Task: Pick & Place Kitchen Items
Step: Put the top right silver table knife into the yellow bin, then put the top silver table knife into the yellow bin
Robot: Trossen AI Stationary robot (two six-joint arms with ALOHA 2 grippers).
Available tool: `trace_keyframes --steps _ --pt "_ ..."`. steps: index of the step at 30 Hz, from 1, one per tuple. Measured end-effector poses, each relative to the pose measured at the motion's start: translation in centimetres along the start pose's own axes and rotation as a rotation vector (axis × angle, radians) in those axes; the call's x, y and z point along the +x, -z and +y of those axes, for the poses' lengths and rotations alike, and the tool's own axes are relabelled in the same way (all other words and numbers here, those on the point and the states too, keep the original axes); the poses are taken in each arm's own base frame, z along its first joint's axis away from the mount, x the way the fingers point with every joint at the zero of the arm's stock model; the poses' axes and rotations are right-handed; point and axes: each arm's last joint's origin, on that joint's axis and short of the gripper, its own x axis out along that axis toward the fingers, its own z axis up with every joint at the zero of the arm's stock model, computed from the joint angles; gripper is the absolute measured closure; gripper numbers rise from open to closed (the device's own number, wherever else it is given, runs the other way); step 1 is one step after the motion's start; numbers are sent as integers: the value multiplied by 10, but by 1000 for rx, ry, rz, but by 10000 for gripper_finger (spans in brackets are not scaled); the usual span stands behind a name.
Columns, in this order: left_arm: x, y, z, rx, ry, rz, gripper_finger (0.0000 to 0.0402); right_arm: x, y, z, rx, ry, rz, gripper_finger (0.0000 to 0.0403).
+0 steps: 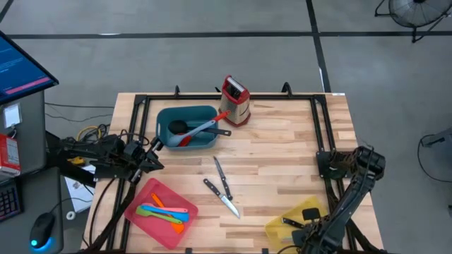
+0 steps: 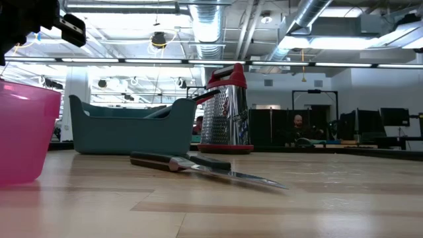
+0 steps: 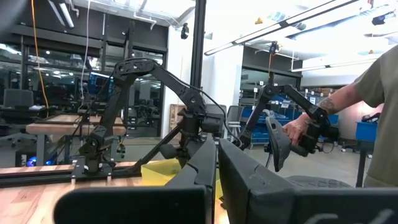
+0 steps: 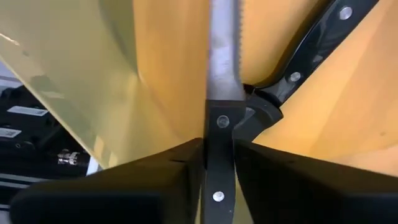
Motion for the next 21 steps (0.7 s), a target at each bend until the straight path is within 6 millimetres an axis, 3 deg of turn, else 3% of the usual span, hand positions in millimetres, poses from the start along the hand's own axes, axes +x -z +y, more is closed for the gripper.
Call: trace_keyframes --steps 9,21 --pt "0 -1 0 2 1 -7 399 -3 -9 -6 36 -15 -13 238" --pt "0 1 0 -2 -2 10 399 -5 -16 -11 59 -23 -17 236"
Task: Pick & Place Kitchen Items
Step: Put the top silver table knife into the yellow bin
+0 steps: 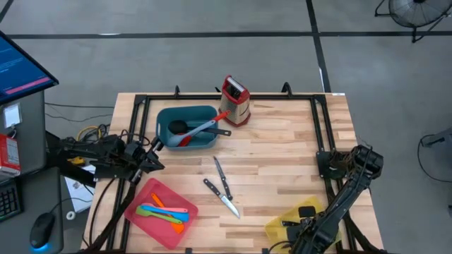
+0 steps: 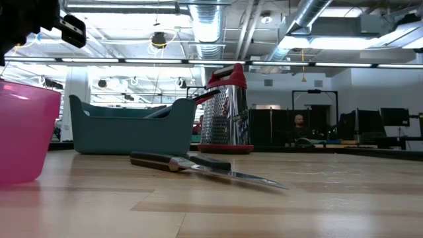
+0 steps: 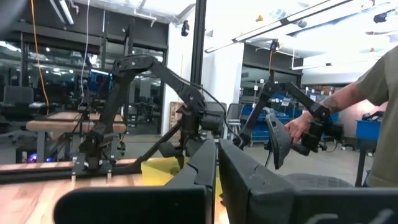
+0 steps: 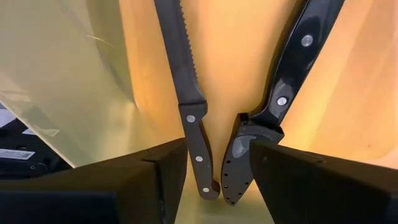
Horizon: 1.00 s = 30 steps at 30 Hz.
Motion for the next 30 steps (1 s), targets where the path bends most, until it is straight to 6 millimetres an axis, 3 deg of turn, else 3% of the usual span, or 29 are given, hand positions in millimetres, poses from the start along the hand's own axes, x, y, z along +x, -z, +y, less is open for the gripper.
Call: trace_keyframes --steps 7,11,13,19,25,30 --pt "0 4 1 -10 -7 44 399 0 -2 2 54 -23 -12 248" --pt "-1 16 2 -39 -27 163 399 -4 -4 4 50 -45 -28 252" --pt "-3 24 3 -60 -41 248 399 -9 -7 6 41 -59 -40 253" --pt "-3 25 4 -58 -64 252 399 -33 -18 11 26 -113 -88 256" --pt "-3 25 4 -58 -64 252 399 -70 -48 0 93 -178 -198 264" --pt "-3 25 4 -58 -63 252 399 -104 -88 -36 237 -134 -414 272"
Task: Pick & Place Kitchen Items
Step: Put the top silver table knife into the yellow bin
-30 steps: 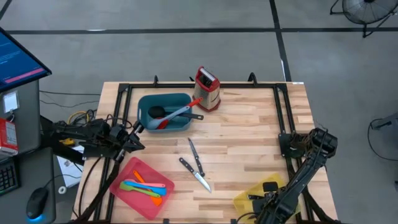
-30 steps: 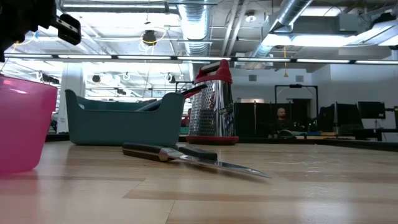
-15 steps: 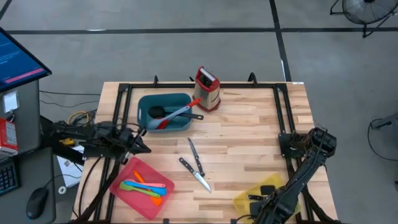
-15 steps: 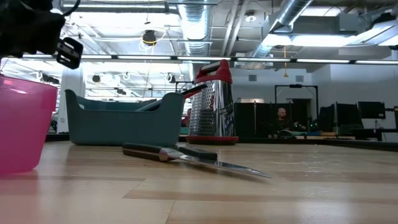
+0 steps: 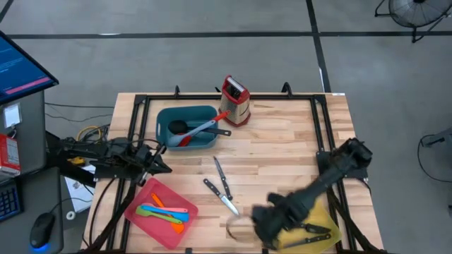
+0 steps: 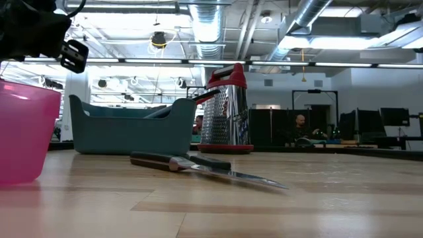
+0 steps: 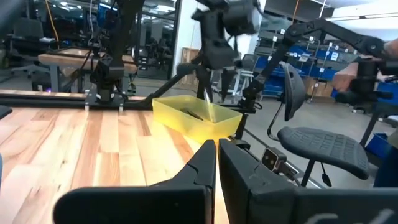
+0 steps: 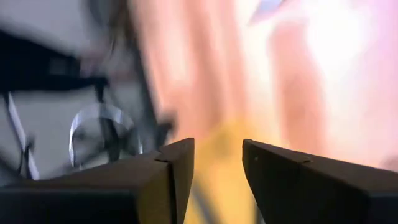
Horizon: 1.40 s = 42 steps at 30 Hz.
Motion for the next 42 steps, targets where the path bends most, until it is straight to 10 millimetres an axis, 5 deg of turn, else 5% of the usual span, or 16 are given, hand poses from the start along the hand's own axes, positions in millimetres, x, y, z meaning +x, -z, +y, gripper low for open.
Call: trace_keyframes --steps 8,18,26,42 --pt "0 -1 0 1 4 -6 399 -7 -69 -53 226 77 -220 269" --pt "0 -1 0 3 1 -16 399 30 -126 -102 522 110 -328 211" --pt "-2 -2 10 6 -105 -18 399 68 -140 -121 626 70 -213 169" --pt "-3 -2 12 6 -130 -18 399 71 -148 -133 643 161 -318 187"
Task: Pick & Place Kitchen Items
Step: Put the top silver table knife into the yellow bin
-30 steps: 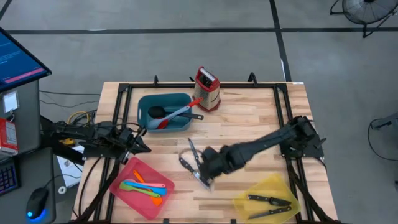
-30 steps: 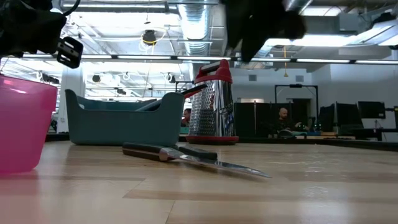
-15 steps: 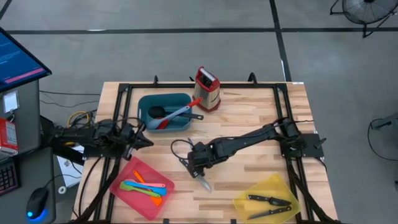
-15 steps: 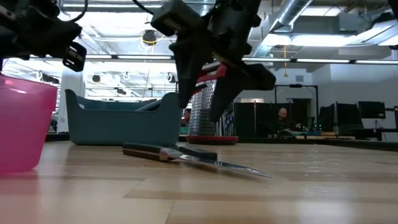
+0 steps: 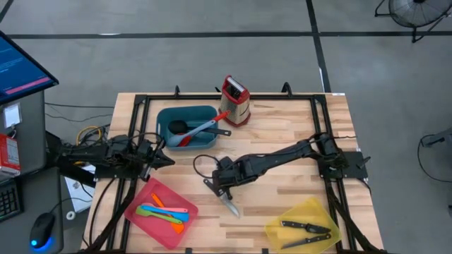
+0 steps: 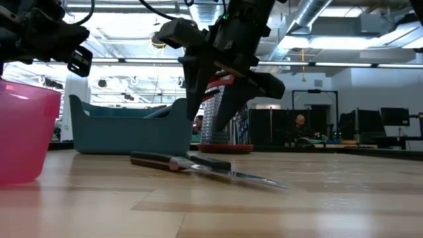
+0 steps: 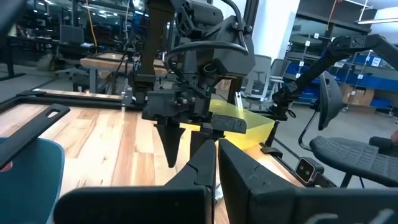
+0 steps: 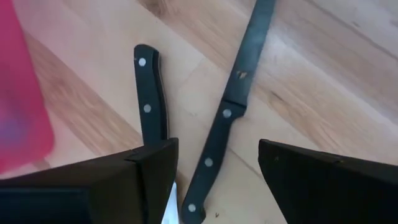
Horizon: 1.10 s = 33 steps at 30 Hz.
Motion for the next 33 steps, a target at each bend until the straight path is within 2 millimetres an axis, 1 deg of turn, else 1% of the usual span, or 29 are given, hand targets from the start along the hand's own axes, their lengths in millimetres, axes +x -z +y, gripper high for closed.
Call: trace_keyframes --steps 5,12,16,23,33 --pt "0 0 0 0 -9 1 399 0 -2 4 -14 -41 -20 188" --pt "0 0 3 1 -32 -2 399 -2 -12 19 47 -215 -84 190" --pt "0 0 3 1 -31 -2 399 -1 -18 16 -17 -215 -85 191" --pt "0 0 2 1 -24 -5 399 0 -24 13 -5 -218 -65 193" --pt "0 -1 2 3 -18 -11 399 0 -23 13 18 -219 -62 195"
